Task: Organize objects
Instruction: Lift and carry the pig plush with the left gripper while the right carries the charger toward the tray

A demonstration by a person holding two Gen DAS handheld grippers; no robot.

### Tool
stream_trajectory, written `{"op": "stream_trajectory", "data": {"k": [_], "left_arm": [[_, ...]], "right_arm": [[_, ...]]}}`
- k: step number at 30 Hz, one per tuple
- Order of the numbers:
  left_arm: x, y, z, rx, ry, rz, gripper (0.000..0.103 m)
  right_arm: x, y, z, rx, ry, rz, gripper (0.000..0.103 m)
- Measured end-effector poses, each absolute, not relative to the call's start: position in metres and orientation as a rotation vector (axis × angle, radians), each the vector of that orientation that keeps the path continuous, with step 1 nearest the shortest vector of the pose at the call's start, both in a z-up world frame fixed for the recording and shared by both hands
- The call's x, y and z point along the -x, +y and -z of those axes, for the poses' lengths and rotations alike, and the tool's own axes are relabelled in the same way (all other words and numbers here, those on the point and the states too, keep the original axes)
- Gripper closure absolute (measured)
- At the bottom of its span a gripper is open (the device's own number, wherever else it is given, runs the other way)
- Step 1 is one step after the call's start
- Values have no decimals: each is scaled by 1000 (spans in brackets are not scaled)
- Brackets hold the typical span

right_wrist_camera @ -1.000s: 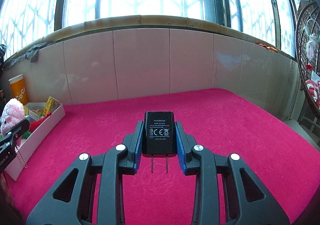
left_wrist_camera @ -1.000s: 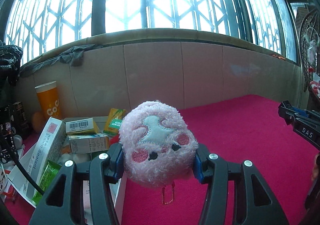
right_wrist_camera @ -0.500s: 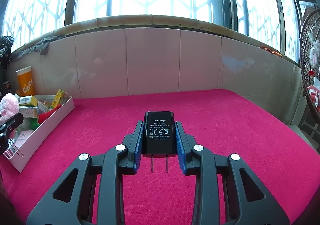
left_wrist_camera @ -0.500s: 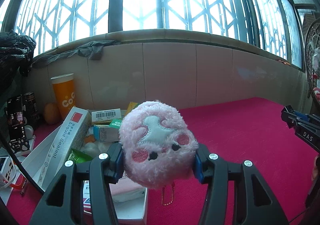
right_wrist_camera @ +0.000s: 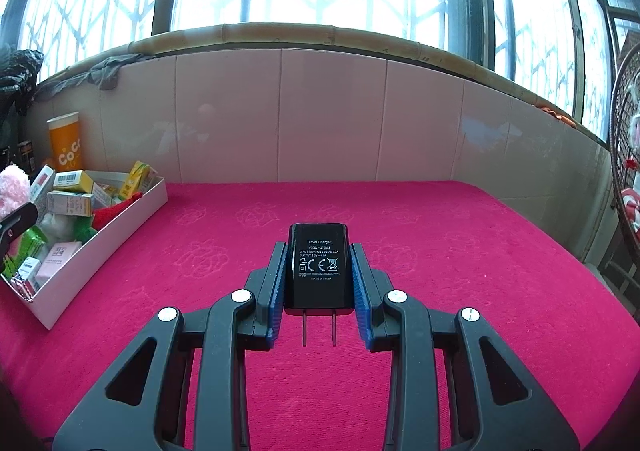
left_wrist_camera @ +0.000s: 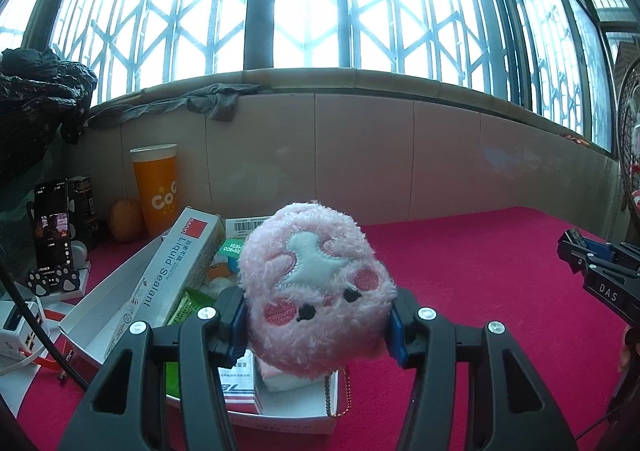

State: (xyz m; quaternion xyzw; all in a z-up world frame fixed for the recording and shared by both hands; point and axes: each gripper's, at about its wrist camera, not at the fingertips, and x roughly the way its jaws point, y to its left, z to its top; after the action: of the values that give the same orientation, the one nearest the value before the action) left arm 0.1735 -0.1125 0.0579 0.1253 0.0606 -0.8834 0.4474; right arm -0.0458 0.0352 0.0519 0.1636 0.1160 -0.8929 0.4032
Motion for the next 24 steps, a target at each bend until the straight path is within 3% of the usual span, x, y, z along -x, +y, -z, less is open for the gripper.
{"op": "stream_trajectory", "data": {"k": [24], "left_arm": [[-230,-127,-59,-272,183,2086,49]], "right_arm": [[-1,-11,-43,-454,368,2104,74]]}}
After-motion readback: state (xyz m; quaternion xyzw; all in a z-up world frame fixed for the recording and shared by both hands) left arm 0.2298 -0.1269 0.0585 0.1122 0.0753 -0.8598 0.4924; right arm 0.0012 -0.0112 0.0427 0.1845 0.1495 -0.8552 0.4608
